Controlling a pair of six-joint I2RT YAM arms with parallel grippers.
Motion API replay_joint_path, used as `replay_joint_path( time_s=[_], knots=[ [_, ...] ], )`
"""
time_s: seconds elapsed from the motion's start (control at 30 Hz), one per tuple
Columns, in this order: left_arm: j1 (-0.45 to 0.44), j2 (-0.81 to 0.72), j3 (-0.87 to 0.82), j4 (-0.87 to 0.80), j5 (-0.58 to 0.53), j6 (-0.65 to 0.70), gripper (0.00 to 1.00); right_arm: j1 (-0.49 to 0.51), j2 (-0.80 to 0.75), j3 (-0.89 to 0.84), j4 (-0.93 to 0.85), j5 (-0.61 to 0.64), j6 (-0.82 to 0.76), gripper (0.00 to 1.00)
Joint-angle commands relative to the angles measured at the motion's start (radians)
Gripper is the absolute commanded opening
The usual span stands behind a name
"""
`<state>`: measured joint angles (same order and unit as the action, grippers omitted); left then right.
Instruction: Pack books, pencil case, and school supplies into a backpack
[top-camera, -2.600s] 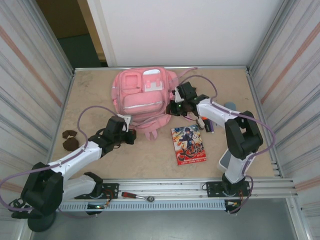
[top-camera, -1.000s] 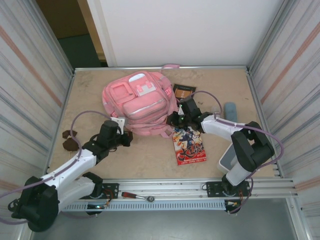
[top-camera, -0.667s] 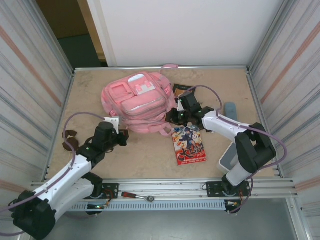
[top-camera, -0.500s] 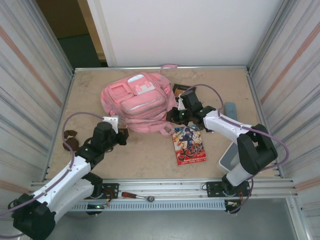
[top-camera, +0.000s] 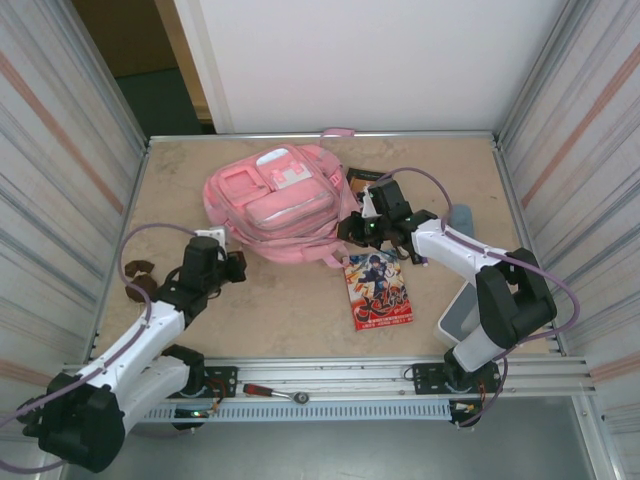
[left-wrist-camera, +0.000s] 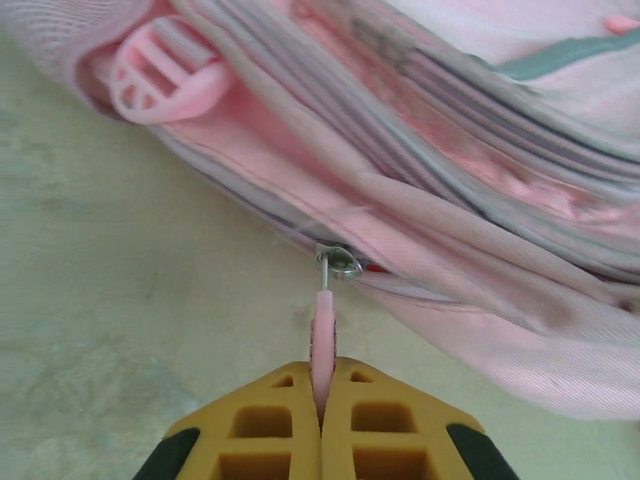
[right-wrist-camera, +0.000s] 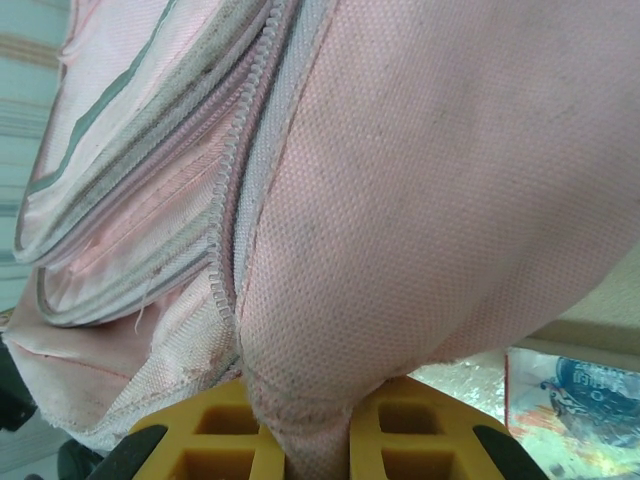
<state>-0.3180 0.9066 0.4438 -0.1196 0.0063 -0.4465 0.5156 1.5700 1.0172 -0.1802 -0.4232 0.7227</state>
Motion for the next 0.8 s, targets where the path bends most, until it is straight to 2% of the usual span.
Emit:
replay_joint_path(
  time_s=[0.0,0.2,0.4,0.5,0.6,0.7,0.77],
  knots=[
    [0.083,0.032,0.015,0.031,-0.088,-0.017,0.0,-0.022,-0.004,0.006,0.021,-0.009,-0.065,0.04],
    [0.201,0.18,0.037,0.165,-0.028,-0.014,0.0,-0.034,0.047,0.051,-0.049,-0.054,-0.162,0.03],
    [0.239,0.37,0.12,0.22,-0.025,0.003,0.01,-0.033,0.112,0.072,-0.056,-0.116,-0.21,0.03],
    [0.278,0.464,0.173,0.222,-0.009,-0.01,0.1,-0.027,0.139,0.075,-0.061,-0.133,-0.225,0.03],
    [0.318,0.502,0.193,0.223,0.008,-0.037,0.24,-0.01,0.16,0.078,-0.07,-0.129,-0.233,0.03],
    [0.327,0.442,0.187,0.182,0.026,-0.042,0.41,0.016,0.175,0.077,-0.063,-0.116,-0.218,0.05],
    [0.323,0.354,0.165,0.153,0.054,-0.049,0.48,0.045,0.187,0.079,-0.044,-0.103,-0.196,0.08]
  ],
)
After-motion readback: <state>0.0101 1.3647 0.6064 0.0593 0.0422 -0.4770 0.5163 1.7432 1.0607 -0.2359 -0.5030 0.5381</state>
